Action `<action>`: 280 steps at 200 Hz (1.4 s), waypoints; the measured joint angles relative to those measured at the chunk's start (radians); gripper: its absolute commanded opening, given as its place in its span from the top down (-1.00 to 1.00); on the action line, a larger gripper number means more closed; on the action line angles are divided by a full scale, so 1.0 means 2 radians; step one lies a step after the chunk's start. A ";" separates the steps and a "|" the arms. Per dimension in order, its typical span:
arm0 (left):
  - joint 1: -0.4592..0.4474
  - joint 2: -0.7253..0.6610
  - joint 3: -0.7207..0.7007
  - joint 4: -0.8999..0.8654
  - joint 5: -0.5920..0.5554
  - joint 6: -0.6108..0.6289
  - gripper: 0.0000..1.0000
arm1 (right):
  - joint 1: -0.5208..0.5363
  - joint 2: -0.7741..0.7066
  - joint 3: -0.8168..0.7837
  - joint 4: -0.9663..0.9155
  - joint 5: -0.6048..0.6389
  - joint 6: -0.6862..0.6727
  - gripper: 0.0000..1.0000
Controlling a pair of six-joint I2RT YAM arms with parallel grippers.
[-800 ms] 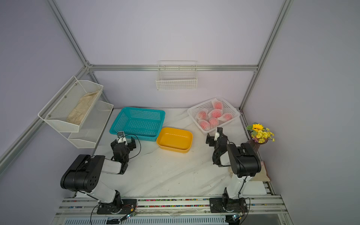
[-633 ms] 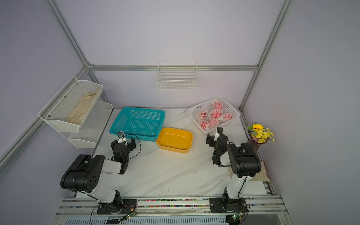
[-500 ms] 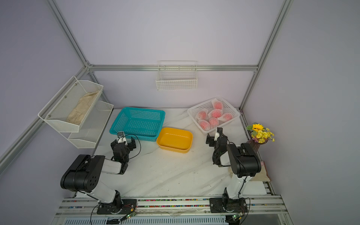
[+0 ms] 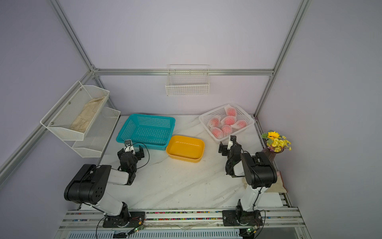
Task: Remove foam nets from apples
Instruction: Pick up the apple from the basket.
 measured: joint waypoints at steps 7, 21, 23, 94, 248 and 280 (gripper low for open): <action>0.001 0.000 0.000 -0.001 0.000 0.000 -1.00 | 0.000 -0.002 -0.017 0.022 0.002 0.000 -0.94; 0.002 -0.003 0.000 -0.007 0.000 0.000 -1.00 | 0.000 -0.006 -0.058 0.066 0.007 0.000 -0.94; 0.002 -0.004 0.000 -0.009 0.001 0.000 -1.00 | 0.000 -0.006 -0.062 0.070 0.007 0.000 -0.94; 0.001 -0.249 0.010 -0.214 -0.004 -0.021 -1.00 | 0.000 -0.350 -0.037 -0.157 0.002 0.041 -0.94; -0.014 -0.287 0.155 -0.544 0.172 -0.137 -0.99 | 0.016 0.027 0.558 -0.704 -0.053 0.127 -0.94; -0.024 -0.254 0.159 -0.521 0.191 -0.149 -1.00 | 0.029 0.091 0.598 -0.710 -0.054 0.184 -0.94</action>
